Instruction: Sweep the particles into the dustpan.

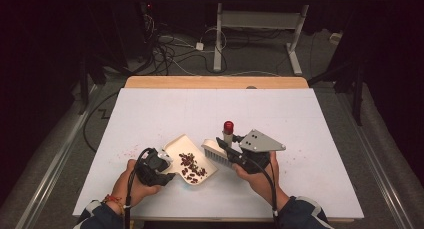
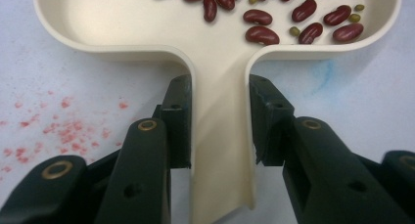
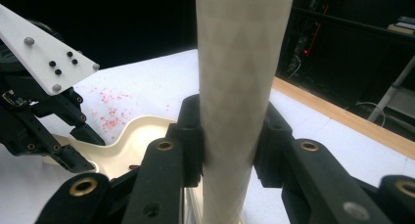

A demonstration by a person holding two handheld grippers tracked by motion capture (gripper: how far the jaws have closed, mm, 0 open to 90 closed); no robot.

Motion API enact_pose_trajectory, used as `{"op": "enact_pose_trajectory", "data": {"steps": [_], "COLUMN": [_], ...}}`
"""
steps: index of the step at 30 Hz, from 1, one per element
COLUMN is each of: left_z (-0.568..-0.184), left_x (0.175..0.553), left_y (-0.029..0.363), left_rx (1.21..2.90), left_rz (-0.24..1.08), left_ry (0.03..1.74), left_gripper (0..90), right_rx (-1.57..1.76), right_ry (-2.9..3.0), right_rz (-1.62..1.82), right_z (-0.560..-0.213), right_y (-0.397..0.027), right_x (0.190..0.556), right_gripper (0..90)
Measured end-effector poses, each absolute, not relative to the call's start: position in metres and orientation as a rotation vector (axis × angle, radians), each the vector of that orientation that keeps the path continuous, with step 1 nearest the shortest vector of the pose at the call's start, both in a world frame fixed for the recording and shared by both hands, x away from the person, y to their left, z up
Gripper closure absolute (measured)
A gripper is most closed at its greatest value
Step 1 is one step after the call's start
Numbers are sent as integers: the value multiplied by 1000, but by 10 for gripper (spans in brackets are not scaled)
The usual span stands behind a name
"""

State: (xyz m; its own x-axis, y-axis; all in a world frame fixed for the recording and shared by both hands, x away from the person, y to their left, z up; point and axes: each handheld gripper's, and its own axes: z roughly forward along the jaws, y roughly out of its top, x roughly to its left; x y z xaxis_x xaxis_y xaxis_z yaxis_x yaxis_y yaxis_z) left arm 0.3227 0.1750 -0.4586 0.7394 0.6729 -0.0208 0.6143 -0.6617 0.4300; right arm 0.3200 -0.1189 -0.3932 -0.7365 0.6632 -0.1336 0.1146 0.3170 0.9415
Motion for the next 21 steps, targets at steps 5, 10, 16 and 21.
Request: {"op": "enact_pose_trajectory", "data": {"steps": [5, 10, 16, 21], "left_z": [-458, -458, -459, -460], "left_x": [325, 327, 329, 331], "left_y": [180, 185, 190, 194], "left_rx": [2514, 2491, 2469, 2455], "left_rz": [211, 218, 221, 224], "left_ry": [1007, 1035, 1065, 1080], "left_gripper": [640, 641, 641, 641], "right_rx": [680, 678, 675, 692], "right_ry": [2074, 2070, 2066, 2030], "right_rz": [1436, 1439, 1437, 1446], "right_z": [-388, -381, -368, -357], "right_y": [-125, -138, -162, -188], "right_x": [321, 322, 320, 318], "right_gripper": [698, 698, 698, 698]}}
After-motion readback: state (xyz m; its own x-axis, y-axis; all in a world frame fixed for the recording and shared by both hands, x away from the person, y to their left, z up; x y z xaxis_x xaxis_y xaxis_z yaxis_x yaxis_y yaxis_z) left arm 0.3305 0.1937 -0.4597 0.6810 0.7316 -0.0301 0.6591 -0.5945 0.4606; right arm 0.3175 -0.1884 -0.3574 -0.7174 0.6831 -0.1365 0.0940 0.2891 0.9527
